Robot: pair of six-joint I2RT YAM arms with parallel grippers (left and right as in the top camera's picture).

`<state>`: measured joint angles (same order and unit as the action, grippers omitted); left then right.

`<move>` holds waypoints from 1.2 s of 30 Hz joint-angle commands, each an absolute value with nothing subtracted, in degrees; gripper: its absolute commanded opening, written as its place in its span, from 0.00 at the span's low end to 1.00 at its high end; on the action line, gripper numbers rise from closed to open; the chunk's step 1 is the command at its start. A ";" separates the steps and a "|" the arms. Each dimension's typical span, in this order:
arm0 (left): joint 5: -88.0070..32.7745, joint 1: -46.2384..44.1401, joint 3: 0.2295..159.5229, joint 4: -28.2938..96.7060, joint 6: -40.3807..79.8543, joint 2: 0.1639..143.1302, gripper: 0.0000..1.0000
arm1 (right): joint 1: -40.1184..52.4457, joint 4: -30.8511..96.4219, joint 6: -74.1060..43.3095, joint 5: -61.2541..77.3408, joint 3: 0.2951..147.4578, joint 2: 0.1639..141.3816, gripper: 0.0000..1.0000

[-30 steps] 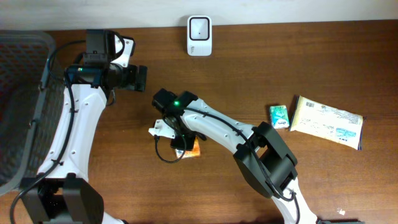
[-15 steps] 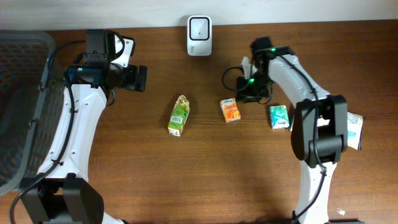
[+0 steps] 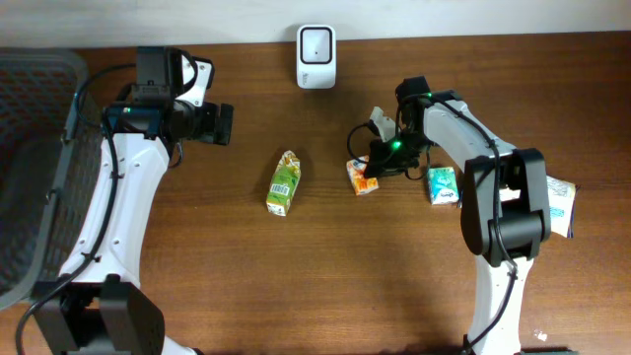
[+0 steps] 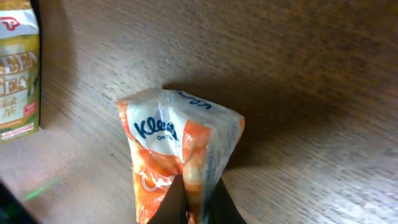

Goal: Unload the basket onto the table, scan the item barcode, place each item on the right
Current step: 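Lift the orange box and hold it over the scanner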

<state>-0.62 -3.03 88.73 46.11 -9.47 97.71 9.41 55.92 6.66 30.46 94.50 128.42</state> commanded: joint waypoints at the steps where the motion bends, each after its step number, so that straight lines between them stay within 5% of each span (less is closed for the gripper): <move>1: -0.67 -2.94 89.30 46.15 -10.39 96.73 0.99 | 9.41 59.81 7.05 37.93 97.93 126.61 0.04; 6: -0.67 -2.94 89.30 46.15 -10.39 96.73 0.99 | 4.93 68.38 7.11 61.52 113.86 122.91 0.04; 9: -0.67 -2.94 89.30 46.15 -10.39 96.73 0.99 | -0.80 74.56 17.19 73.45 114.54 122.91 0.04; 18: -0.67 -2.94 89.30 46.15 -10.39 96.73 0.99 | -6.00 82.54 28.10 76.47 114.54 122.91 0.04; 23: -0.67 -2.94 89.30 46.15 -10.39 96.73 0.99 | 0.34 79.00 14.48 51.86 120.31 122.91 0.04; 28: -0.67 -2.94 89.30 46.15 -10.39 96.73 0.99 | 21.32 64.90 1.23 -10.66 135.79 123.42 0.04; 32: -0.67 -2.94 89.30 46.15 -10.39 96.73 0.99 | 29.34 36.75 23.46 -37.60 135.76 133.97 0.04; 36: -0.67 -2.94 89.30 46.15 -10.39 96.73 0.99 | 28.08 19.31 41.28 -38.74 135.76 144.24 0.04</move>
